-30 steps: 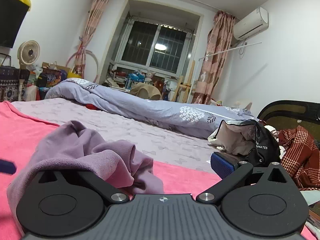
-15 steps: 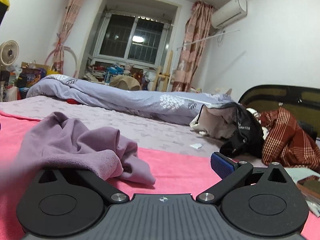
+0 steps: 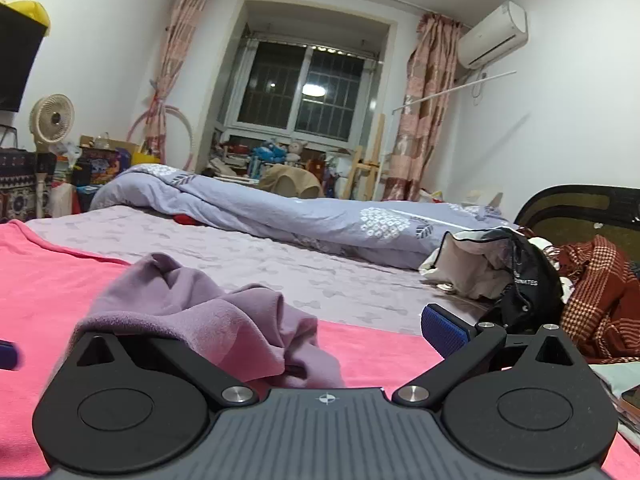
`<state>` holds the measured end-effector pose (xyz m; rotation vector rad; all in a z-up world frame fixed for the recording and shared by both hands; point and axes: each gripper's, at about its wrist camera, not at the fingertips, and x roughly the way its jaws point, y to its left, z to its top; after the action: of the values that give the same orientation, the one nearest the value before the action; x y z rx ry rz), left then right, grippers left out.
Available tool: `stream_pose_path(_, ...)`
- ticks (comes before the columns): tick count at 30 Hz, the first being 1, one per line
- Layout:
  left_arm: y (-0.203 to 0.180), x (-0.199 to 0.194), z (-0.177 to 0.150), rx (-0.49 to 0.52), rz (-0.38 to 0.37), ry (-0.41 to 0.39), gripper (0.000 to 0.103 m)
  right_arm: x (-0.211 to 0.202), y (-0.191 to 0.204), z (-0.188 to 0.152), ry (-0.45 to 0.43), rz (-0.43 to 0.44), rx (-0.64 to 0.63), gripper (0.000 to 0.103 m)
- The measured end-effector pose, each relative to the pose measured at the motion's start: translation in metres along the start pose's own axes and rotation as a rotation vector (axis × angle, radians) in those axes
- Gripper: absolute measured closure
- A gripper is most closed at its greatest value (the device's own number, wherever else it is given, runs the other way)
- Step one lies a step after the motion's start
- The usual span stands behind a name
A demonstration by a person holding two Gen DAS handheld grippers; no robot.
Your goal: Fold clothes
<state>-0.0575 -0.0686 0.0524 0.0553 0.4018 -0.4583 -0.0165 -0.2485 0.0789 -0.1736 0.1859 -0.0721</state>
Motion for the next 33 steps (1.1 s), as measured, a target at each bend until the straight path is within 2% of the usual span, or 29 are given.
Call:
stream_pose_path(3, -0.002, 0.014, 0.004, 0.018, 0.152, -0.004, 0.000, -0.001, -0.001, 0.000, 0.005, 0.002, 0.003, 0.000)
stream_pose_path(6, 0.017, 0.023, 0.007, -0.058, 0.282, 0.016, 0.000, -0.001, -0.004, -0.003, 0.023, -0.011, 0.007, 0.000)
stream_pose_path(8, 0.038, 0.022, 0.010, -0.157, 0.294, 0.008, 0.000, -0.001, -0.006, -0.005, 0.036, -0.015, 0.006, 0.000)
stream_pose_path(11, 0.055, 0.020, 0.015, -0.213, 0.335, -0.004, 0.000, -0.001, -0.006, -0.009, 0.046, -0.015, 0.007, 0.000)
stream_pose_path(14, 0.063, 0.025, 0.020, -0.220, 0.403, -0.003, 0.000, 0.000, -0.001, -0.012, 0.057, -0.034, -0.007, 0.000)
stream_pose_path(20, 0.063, 0.039, 0.024, -0.165, 0.557, 0.028, 0.000, 0.002, 0.026, -0.024, 0.064, -0.207, -0.161, 0.000)
stream_pose_path(22, 0.065, 0.040, 0.026, -0.131, 0.583, 0.009, 0.000, -0.001, 0.031, -0.026, 0.045, -0.236, -0.198, 0.000)
stream_pose_path(23, 0.065, 0.037, 0.029, -0.115, 0.595, -0.003, 0.000, -0.003, 0.032, -0.026, 0.037, -0.243, -0.206, 0.000)
stream_pose_path(26, 0.060, 0.007, 0.052, -0.080, 0.626, -0.131, 0.000, -0.012, 0.033, -0.015, -0.020, -0.273, -0.212, 0.000)
stream_pose_path(30, 0.041, -0.053, 0.087, -0.004, 0.671, -0.379, 0.000, -0.055, 0.021, 0.016, -0.231, -0.341, -0.122, 0.000)
stream_pose_path(31, 0.039, -0.059, 0.090, 0.017, 0.685, -0.401, 0.000, -0.061, 0.019, 0.018, -0.250, -0.350, -0.105, 0.000)
stream_pose_path(32, 0.041, -0.059, 0.088, 0.027, 0.697, -0.386, 0.000, -0.067, 0.016, 0.020, -0.269, -0.360, -0.089, 0.000)
stream_pose_path(33, 0.043, -0.057, 0.087, 0.035, 0.709, -0.368, 0.000, -0.064, 0.016, 0.015, -0.229, -0.352, -0.095, 0.000)
